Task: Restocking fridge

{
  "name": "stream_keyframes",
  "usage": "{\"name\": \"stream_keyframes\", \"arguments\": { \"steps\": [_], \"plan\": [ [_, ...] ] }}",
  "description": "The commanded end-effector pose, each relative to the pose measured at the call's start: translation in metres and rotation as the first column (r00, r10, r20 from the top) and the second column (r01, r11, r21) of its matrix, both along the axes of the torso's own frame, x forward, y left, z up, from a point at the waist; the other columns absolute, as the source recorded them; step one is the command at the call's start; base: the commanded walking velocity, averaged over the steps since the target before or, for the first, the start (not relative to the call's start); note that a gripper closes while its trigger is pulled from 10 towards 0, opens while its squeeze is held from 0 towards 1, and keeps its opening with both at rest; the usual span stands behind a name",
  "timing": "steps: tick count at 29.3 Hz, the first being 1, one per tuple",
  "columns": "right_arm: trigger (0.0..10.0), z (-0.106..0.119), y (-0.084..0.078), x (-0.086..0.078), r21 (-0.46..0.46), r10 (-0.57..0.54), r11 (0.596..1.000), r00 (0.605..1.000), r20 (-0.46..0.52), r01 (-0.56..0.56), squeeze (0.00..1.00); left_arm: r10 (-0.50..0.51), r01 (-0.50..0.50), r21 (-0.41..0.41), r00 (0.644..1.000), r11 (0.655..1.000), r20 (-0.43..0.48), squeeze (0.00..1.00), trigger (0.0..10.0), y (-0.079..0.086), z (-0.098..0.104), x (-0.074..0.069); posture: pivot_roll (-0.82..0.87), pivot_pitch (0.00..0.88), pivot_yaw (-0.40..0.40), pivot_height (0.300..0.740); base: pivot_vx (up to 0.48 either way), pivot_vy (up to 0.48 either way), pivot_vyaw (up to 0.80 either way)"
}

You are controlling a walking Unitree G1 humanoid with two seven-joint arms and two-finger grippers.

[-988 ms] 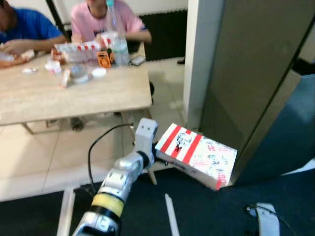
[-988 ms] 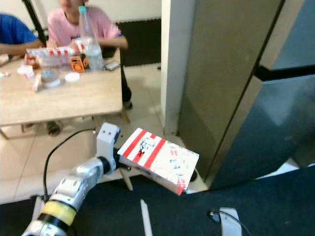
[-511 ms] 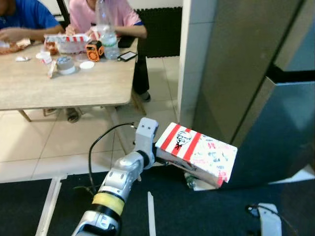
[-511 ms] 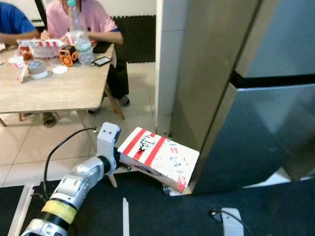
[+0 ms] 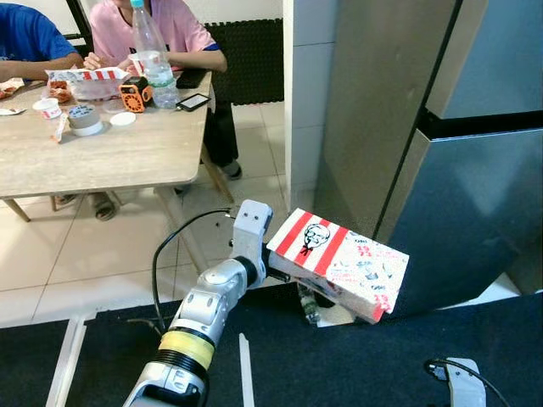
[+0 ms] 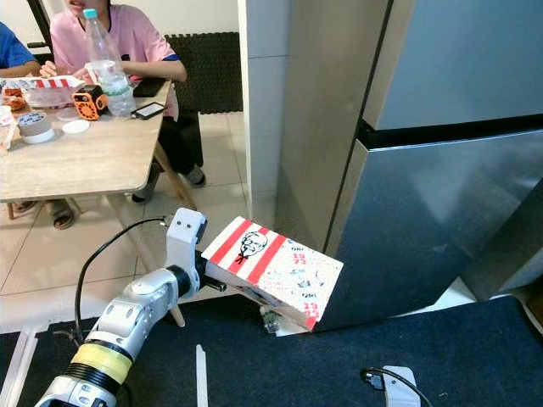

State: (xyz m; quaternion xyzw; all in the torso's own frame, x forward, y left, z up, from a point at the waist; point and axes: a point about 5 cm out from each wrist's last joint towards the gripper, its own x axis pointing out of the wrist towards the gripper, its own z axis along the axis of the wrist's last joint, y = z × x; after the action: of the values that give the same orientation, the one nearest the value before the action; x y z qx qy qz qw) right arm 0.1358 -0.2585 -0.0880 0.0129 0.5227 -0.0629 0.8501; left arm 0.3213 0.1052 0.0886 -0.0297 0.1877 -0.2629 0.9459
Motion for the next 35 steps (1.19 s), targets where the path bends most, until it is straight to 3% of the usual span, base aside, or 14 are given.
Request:
{"name": "stream_keyframes", "arguments": {
  "steps": [1, 21, 35],
  "plan": [
    [10.0, -0.0003, 0.0023, 0.0012, 0.009, -0.007, 1.0, 1.0, 0.006, 0.007, 0.0, 0.005, -0.005, 0.029, 1.0, 1.0, 0.014, 0.0, 10.0, 0.0064, 0.0009, 0.002, -0.05, 0.033, 0.017, 0.74, 0.0, 0.0, 0.0],
    [10.0, 0.0013, 0.0027, 0.0054, 0.018, -0.001, 1.0, 1.0, 0.021, 0.001, 0.0, -0.009, 0.008, 0.031, 1.0, 0.999, 0.021, 0.0, 10.0, 0.0061, 0.0004, 0.0009, -0.05, 0.018, 0.017, 0.74, 0.0, 0.0, 0.0],
    [10.0, -0.0005, 0.0058, 0.0028, 0.033, -0.01, 0.999, 1.0, 0.02, 0.01, 0.0, -0.016, 0.016, 0.029, 1.0, 0.999, 0.023, 0.0, 10.0, 0.0061, 0.0014, 0.0011, -0.05, 0.02, 0.021, 0.74, 0.269, 0.0, 0.0]
  ]
}}
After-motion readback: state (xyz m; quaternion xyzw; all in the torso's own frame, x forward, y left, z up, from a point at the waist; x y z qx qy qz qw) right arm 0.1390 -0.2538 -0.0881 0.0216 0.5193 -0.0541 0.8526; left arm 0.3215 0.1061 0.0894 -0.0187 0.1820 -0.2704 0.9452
